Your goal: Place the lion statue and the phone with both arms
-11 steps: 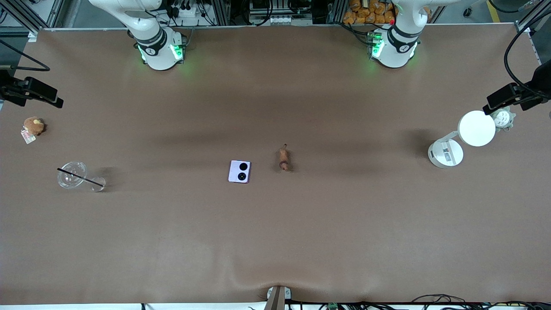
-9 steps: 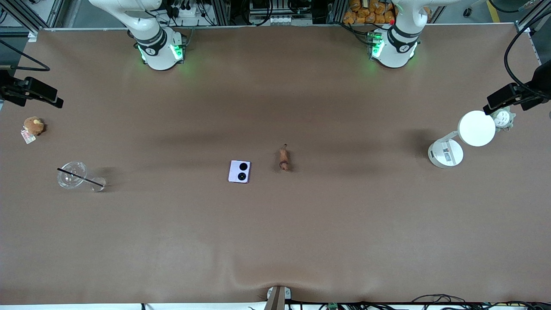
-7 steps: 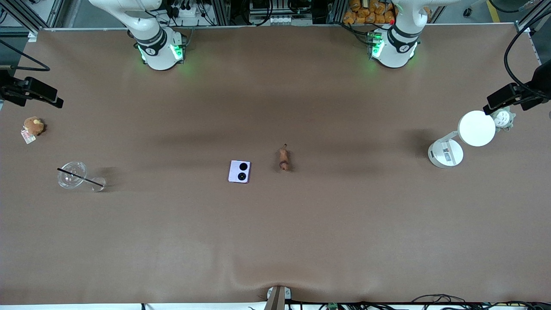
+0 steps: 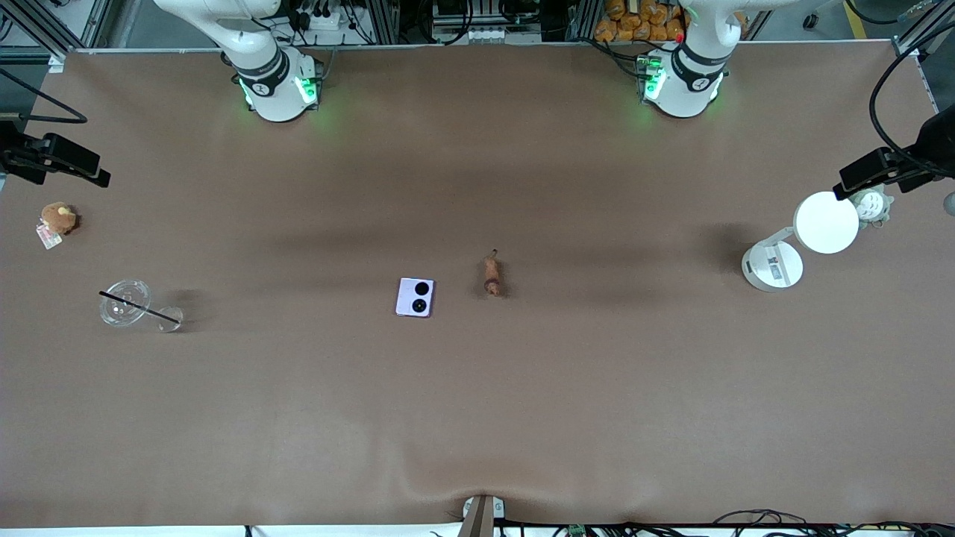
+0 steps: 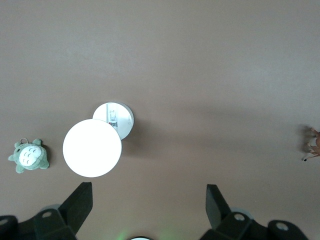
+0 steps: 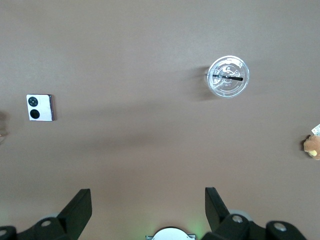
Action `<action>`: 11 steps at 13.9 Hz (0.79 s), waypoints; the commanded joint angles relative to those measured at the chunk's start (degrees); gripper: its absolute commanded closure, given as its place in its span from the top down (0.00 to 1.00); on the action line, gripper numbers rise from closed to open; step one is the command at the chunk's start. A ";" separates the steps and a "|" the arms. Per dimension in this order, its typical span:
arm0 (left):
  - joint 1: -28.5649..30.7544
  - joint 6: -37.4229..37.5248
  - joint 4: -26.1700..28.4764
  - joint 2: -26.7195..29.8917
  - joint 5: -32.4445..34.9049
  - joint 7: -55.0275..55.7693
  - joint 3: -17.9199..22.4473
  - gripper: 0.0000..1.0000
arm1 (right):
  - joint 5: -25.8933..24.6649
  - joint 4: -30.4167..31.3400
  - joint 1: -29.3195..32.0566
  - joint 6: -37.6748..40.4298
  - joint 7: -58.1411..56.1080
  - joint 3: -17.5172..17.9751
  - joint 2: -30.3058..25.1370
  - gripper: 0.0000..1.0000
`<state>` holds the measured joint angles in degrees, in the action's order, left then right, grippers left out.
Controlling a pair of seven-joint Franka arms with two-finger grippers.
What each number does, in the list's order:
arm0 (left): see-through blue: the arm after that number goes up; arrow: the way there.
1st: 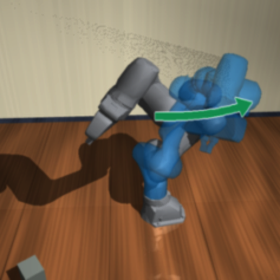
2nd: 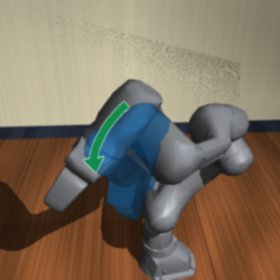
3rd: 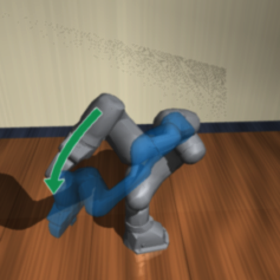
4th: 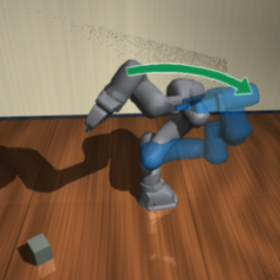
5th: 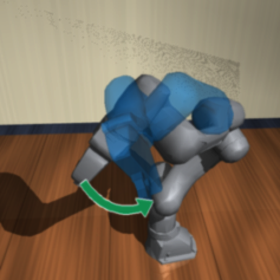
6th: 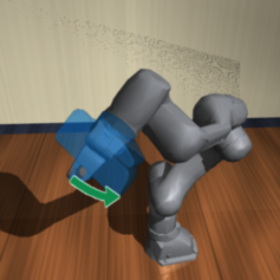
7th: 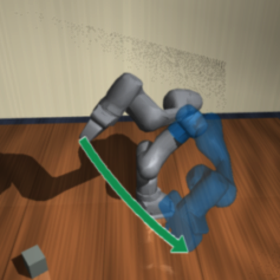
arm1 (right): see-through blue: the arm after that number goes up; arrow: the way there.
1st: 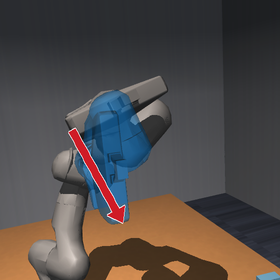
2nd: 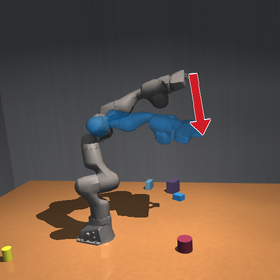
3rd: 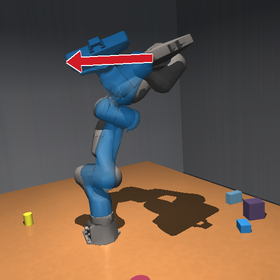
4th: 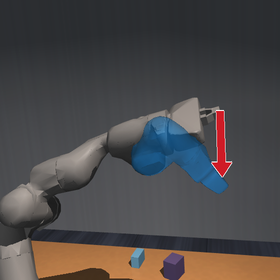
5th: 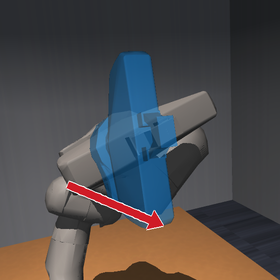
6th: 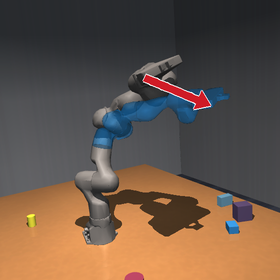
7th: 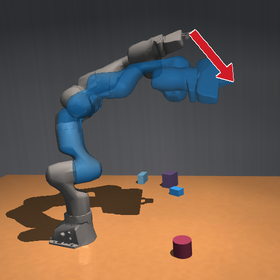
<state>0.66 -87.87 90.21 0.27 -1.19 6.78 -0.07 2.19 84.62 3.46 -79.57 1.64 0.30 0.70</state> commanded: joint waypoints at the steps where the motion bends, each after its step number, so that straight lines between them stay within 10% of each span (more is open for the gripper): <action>1: -1.44 1.64 -0.91 -2.55 0.40 -0.28 -0.71 1.00 | -0.34 0.81 0.59 -0.33 0.12 0.67 -0.79 1.00; 11: -7.59 -0.10 -1.18 -8.87 -4.87 0.78 -2.39 1.00 | -0.17 0.81 0.50 -0.33 0.21 0.67 -0.79 1.00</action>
<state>-4.24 -86.92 90.29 -5.56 -5.34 6.87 -2.17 2.19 84.69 3.45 -79.59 1.64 0.38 0.70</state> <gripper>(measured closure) 0.000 0.000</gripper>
